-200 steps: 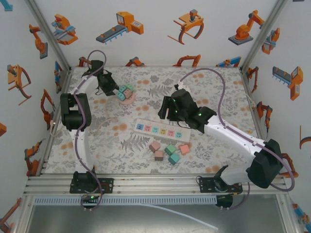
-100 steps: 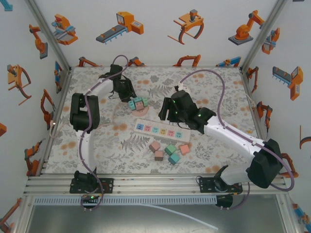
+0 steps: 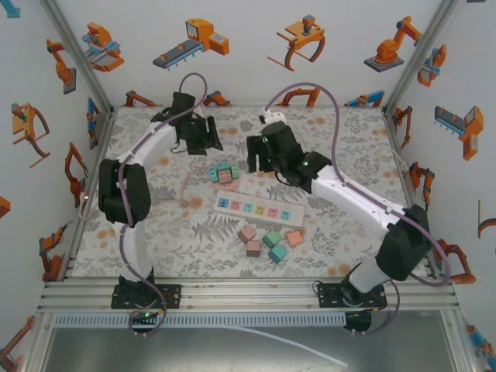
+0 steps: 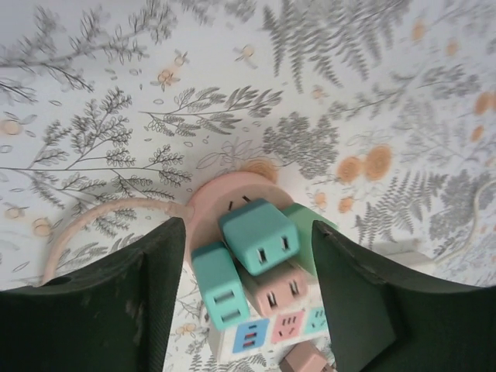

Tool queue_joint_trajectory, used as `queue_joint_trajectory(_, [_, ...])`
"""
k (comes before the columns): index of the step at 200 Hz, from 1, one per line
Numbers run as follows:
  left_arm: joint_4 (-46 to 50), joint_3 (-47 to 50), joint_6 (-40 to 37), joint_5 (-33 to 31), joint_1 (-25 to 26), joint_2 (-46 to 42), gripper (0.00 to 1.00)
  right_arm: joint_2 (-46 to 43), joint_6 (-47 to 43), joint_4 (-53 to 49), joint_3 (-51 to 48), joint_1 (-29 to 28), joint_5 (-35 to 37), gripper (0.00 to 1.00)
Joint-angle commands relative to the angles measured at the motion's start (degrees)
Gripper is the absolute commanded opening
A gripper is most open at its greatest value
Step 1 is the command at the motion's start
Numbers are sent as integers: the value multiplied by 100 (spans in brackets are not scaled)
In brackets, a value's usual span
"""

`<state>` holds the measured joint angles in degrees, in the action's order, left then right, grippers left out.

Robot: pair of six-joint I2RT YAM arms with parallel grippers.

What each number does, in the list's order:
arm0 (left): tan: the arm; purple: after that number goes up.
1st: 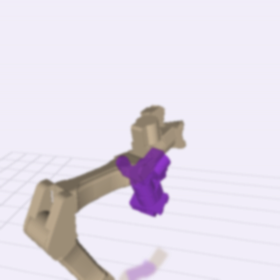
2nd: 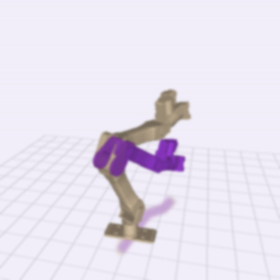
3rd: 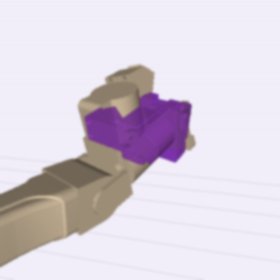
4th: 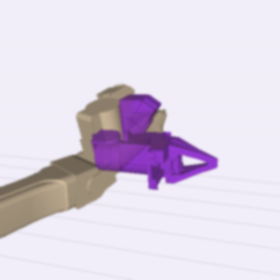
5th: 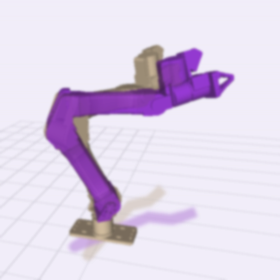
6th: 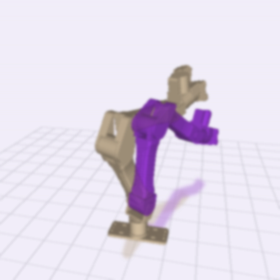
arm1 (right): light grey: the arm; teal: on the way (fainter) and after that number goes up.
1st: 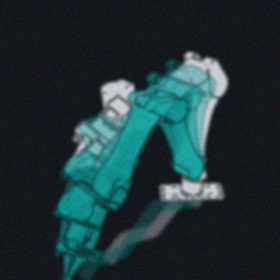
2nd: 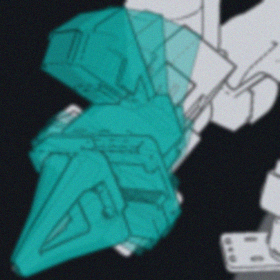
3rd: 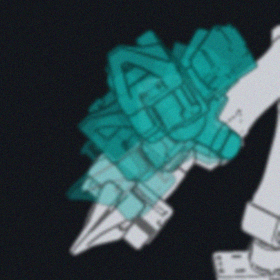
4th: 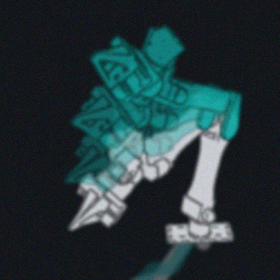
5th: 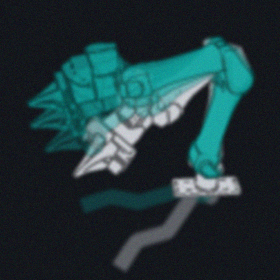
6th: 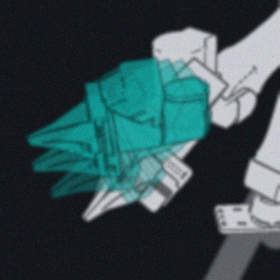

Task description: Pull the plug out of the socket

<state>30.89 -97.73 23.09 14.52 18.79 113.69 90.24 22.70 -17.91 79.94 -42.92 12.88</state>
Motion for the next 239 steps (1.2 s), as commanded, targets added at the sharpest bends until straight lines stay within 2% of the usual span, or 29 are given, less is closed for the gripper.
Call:
queue_joint_trajectory(1, [-238,302,-319,-325,-25,-769,67,651,268,-345,828,76,-141,65])
queue_joint_trajectory(43, [-805,1504,-484,-832,-33,-2166,72,2074,1025,-1211,2317,329,-784,62])
queue_joint_trajectory(77, [-826,2285,-874,-522,-33,-2751,75,3096,877,-1968,3345,347,-891,61])
queue_joint_trajectory(109, [-894,2750,-1035,-267,-33,-2929,76,3835,959,-2601,4159,347,-937,60])
queue_joint_trajectory(157, [-980,2739,-923,-248,-34,-2644,77,4238,1043,-2744,4372,320,-1255,50])
queue_joint_trajectory(209, [-1354,2251,-313,-718,131,-1833,77,4221,1088,-2773,4144,188,-1353,47])
queue_joint_trajectory(239, [-1451,1960,-196,-837,196,-1290,77,4274,1062,-2661,4089,178,-1317,35])
